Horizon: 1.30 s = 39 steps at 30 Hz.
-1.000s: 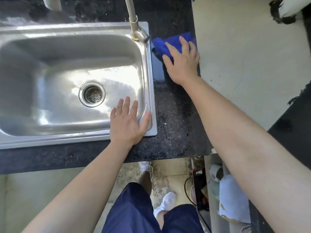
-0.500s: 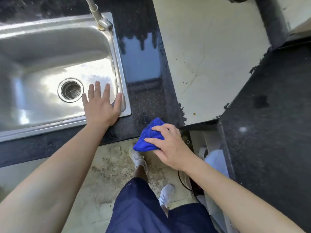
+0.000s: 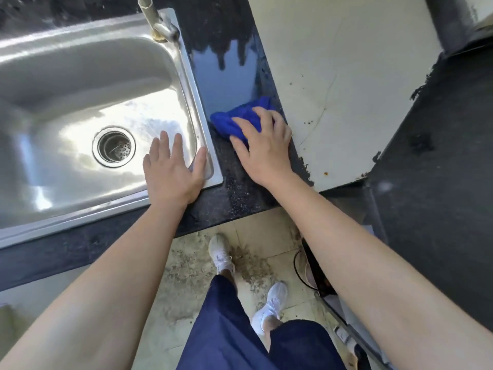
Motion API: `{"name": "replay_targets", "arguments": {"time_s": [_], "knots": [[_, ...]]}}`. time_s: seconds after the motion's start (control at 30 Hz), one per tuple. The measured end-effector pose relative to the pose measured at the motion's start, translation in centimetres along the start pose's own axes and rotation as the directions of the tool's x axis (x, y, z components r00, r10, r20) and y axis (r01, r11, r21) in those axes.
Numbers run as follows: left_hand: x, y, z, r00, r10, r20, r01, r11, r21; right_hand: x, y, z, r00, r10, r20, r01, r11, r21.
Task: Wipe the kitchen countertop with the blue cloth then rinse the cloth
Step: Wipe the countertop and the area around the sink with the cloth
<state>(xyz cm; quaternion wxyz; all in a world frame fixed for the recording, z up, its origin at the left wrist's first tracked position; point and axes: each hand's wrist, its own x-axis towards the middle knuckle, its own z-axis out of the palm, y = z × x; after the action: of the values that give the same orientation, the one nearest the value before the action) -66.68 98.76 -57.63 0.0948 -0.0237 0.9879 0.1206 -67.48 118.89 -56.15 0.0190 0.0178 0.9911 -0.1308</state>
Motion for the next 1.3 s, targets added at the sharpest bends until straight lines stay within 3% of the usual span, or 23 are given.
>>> {"name": "replay_targets", "arguments": {"time_s": [0.17, 0.3, 0.5, 0.77, 0.83, 1.0, 1.13, 1.3], "knots": [[-0.1, 0.1, -0.7, 0.994, 0.017, 0.108, -0.014, 0.999, -0.031, -12.4, 1.6, -1.1, 0.996, -0.001, 0.095, -0.003, 0.999, 0.045], [-0.3, 0.0, -1.5, 0.987, 0.071, 0.143, -0.065, 0.997, -0.041, -13.0, 4.3, -3.4, 0.987, -0.056, 0.152, 0.040, 0.994, 0.102], [3.1, 6.4, -2.1, 0.996, 0.089, 0.013, -0.084, 0.975, -0.203, -2.6, 7.6, -6.8, 0.983, 0.177, -0.041, -0.171, 0.978, 0.119], [4.5, 8.9, 1.2, 0.996, 0.092, -0.011, -0.093, 0.995, -0.029, 14.0, 10.4, -7.5, 0.963, 0.172, -0.206, -0.164, 0.985, 0.055], [4.6, 9.0, 1.3, 0.995, 0.093, -0.021, -0.093, 0.996, 0.005, 18.2, 9.9, -7.4, 0.967, 0.172, -0.189, -0.171, 0.985, 0.026], [4.8, 9.0, 1.6, 0.995, 0.091, -0.046, -0.088, 0.994, 0.057, 24.6, 8.7, -4.6, 0.988, 0.154, 0.006, -0.154, 0.988, -0.014], [4.8, 8.9, 1.6, 0.996, 0.086, -0.035, -0.084, 0.994, 0.069, 20.1, 9.3, -3.2, 0.996, 0.071, 0.051, -0.073, 0.996, 0.042], [4.8, 9.3, 1.0, 0.998, 0.069, -0.012, -0.069, 0.996, 0.055, 3.1, 11.3, -2.7, 0.999, -0.005, 0.049, 0.000, 0.995, 0.100]]}}
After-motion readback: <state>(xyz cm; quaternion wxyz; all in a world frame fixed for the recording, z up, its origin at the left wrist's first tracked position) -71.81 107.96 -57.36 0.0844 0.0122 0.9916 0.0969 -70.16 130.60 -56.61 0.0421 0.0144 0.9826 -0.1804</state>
